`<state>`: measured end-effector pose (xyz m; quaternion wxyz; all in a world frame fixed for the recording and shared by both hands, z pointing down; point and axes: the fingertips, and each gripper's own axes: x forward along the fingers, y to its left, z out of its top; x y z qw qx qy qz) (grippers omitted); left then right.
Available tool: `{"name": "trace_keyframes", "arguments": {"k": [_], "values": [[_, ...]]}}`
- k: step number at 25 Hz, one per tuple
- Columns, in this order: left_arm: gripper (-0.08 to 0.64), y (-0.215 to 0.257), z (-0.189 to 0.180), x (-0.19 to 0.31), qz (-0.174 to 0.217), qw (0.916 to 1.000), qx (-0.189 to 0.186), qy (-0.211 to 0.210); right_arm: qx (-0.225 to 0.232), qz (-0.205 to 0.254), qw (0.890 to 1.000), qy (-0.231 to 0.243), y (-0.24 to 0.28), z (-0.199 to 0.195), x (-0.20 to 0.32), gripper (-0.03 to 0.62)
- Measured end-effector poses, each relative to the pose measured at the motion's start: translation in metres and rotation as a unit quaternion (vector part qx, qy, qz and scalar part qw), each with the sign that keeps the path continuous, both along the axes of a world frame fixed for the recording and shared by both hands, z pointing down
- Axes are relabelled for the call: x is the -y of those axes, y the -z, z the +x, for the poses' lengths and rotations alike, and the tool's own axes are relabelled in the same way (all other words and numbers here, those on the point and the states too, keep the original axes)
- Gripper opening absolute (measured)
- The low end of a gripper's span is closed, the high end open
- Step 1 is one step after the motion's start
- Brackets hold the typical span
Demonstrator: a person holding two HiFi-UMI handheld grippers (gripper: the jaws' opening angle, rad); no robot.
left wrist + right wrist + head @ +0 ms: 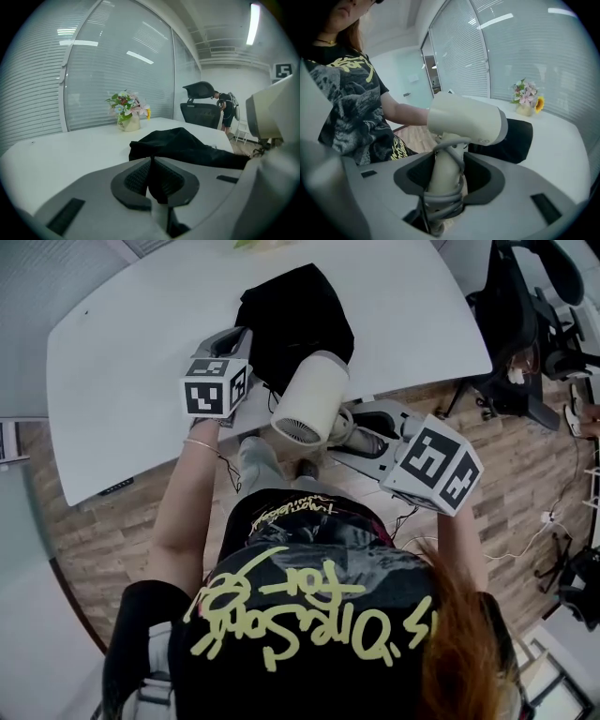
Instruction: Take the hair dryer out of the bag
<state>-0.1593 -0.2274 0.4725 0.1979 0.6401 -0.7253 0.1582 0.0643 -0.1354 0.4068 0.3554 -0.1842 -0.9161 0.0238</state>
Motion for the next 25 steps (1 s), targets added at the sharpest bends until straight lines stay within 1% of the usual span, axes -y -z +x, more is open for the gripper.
{"name": "trace_keyframes", "arguments": {"k": [2, 5, 8, 12, 17, 25], "values": [[0.017, 0.005, -0.002, -0.005, 0.017, 0.9998, -0.004, -0.012, 0.008, 0.004, 1.000, -0.014, 0.008, -0.002, 0.010, 0.195], [0.017, 0.010, 0.003, -0.014, 0.032, 0.9986, 0.015, -0.041, 0.014, 0.013, 0.999, -0.044, 0.015, -0.007, 0.030, 0.195], [0.017, 0.015, 0.007, -0.021, 0.043, 0.9971, 0.019, -0.059, 0.016, 0.020, 0.997, -0.068, 0.019, -0.017, 0.048, 0.195], [0.018, 0.013, 0.011, -0.032, 0.038, 0.9960, 0.012, -0.080, 0.010, 0.027, 0.995, -0.090, 0.018, -0.039, 0.064, 0.195], [0.018, 0.014, 0.015, -0.042, 0.034, 0.9943, 0.008, -0.101, -0.006, 0.033, 0.993, -0.109, 0.005, -0.078, 0.081, 0.195], [0.018, 0.008, 0.011, -0.052, 0.033, 0.9938, -0.022, -0.104, -0.053, 0.038, 0.990, -0.125, -0.035, -0.132, 0.096, 0.195]]}}
